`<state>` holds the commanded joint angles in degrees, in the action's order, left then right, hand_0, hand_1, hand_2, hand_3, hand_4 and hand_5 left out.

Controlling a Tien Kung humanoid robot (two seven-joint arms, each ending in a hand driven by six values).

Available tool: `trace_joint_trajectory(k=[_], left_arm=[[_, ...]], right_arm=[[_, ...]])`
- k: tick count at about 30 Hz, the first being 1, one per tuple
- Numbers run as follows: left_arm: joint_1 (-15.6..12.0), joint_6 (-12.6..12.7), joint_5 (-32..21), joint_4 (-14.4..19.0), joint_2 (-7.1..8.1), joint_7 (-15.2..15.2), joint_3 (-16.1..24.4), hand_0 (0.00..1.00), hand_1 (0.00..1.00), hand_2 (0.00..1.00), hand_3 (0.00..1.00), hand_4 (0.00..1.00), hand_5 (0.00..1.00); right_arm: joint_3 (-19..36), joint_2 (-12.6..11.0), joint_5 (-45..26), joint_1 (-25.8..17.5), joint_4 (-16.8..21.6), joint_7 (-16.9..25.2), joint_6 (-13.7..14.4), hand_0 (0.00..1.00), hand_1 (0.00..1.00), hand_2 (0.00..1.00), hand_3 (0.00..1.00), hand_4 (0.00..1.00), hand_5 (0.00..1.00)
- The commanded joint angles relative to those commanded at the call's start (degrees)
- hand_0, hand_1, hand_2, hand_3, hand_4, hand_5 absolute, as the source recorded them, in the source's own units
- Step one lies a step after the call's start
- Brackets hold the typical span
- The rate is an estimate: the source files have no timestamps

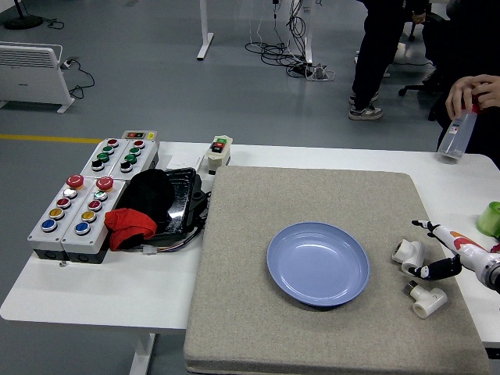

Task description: Pick pipe place plate twice

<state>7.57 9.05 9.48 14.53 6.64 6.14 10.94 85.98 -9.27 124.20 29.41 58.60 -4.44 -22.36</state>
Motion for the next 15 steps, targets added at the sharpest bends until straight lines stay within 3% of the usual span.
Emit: trace_joint_trajectory(k=[8, 9, 15], left_arm=[[-0.04, -0.06, 0.48, 0.02, -0.07, 0.22, 0.31, 0.626, 0.587, 0.532, 0.576, 0.205, 0.998], [-0.05, -0.06, 0.48, 0.02, -0.08, 0.23, 0.32, 0.625, 0.587, 0.531, 0.576, 0.204, 0.998], [-0.08, -0.02, 0.32, -0.01, -0.11, 0.12, 0.25, 0.625, 0.587, 0.531, 0.576, 0.204, 0.998]], right_arm=[[-0.03, 0.97, 0.14, 1.28, -2.32, -0.29, 0.0, 0.91, 0.89, 0.992, 0.978, 0.833, 0.419], [0.0, 1.05, 0.25, 1.4, -2.51, -0.29, 0.03, 0.843, 0.823, 0.947, 0.933, 0.831, 0.427], [-0.08, 1.67, 0.68, 1.91, -3.75, -0.43, 0.63, 0.843, 0.823, 0.947, 0.933, 0.831, 0.427]])
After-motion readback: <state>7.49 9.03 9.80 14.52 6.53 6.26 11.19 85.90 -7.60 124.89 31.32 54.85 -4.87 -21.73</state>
